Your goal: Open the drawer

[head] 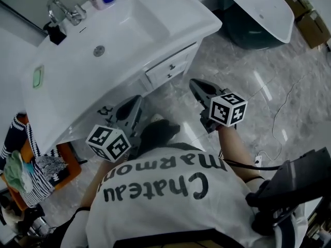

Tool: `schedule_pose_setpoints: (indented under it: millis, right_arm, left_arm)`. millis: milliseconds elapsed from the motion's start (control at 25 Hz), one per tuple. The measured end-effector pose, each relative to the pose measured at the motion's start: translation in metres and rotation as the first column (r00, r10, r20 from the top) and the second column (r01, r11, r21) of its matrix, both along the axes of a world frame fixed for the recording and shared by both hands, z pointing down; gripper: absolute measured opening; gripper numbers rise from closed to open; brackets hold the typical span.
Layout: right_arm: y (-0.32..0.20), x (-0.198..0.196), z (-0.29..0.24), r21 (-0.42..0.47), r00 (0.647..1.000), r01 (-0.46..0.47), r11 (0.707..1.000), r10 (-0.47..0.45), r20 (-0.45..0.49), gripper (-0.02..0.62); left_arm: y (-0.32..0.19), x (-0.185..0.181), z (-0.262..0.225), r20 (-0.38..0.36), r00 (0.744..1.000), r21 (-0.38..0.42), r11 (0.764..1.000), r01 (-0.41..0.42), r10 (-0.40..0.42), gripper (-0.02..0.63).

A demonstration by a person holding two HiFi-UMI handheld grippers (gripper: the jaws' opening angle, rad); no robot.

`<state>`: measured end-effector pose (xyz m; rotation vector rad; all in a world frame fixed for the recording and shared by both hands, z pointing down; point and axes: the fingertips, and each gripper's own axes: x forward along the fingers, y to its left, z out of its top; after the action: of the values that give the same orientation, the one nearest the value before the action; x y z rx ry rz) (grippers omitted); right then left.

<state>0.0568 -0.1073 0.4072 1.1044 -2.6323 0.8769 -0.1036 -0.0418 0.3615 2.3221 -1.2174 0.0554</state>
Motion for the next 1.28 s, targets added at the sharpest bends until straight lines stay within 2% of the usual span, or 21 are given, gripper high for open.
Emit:
schedule_pose_setpoints:
  millis: [200, 360, 600, 840, 1080, 1160, 1240, 1280]
  right_arm:
    - [-0.017, -0.013, 0.057, -0.006, 0.999, 0.012, 1.0, -0.012, -0.052, 0.009]
    - [-0.032, -0.031, 0.101, -0.037, 0.998, 0.026, 0.999, -0.028, -0.053, 0.009]
    - [-0.062, -0.049, 0.144, -0.071, 0.998, 0.018, 0.997, -0.022, -0.051, 0.009]
    - [-0.096, -0.051, 0.182, -0.047, 0.982, -0.013, 0.999, 0.004, -0.19, 0.011]
    - [-0.107, -0.051, 0.21, -0.077, 0.962, -0.003, 0.997, -0.018, -0.272, 0.015]
    - [-0.111, -0.051, 0.217, -0.085, 0.955, 0.0, 0.996, -0.025, -0.296, 0.042]
    - [-0.115, -0.054, 0.222, -0.098, 0.954, 0.001, 0.995, -0.031, -0.299, 0.131]
    - [-0.116, -0.056, 0.224, -0.101, 0.954, 0.003, 0.995, -0.034, -0.297, 0.135]
  left_arm:
    - [-0.006, -0.01, 0.045, 0.043, 0.999, 0.017, 1.0, 0.007, -0.008, 0.009]
    - [-0.009, -0.026, 0.084, 0.087, 0.996, 0.018, 0.999, 0.032, -0.033, 0.009]
    - [-0.013, -0.034, 0.123, 0.078, 0.997, -0.035, 0.999, 0.011, -0.008, 0.009]
    - [-0.026, -0.047, 0.144, 0.076, 0.997, -0.039, 0.999, -0.011, 0.014, 0.009]
    - [-0.039, -0.048, 0.169, 0.072, 0.997, -0.064, 0.998, -0.004, 0.009, 0.009]
    - [-0.042, -0.049, 0.175, 0.068, 0.998, -0.078, 0.997, 0.008, -0.003, 0.009]
    - [-0.043, -0.052, 0.18, 0.064, 0.998, -0.087, 0.996, 0.014, -0.008, 0.009]
    - [-0.043, -0.054, 0.182, 0.062, 0.998, -0.091, 0.996, 0.017, -0.011, 0.009]
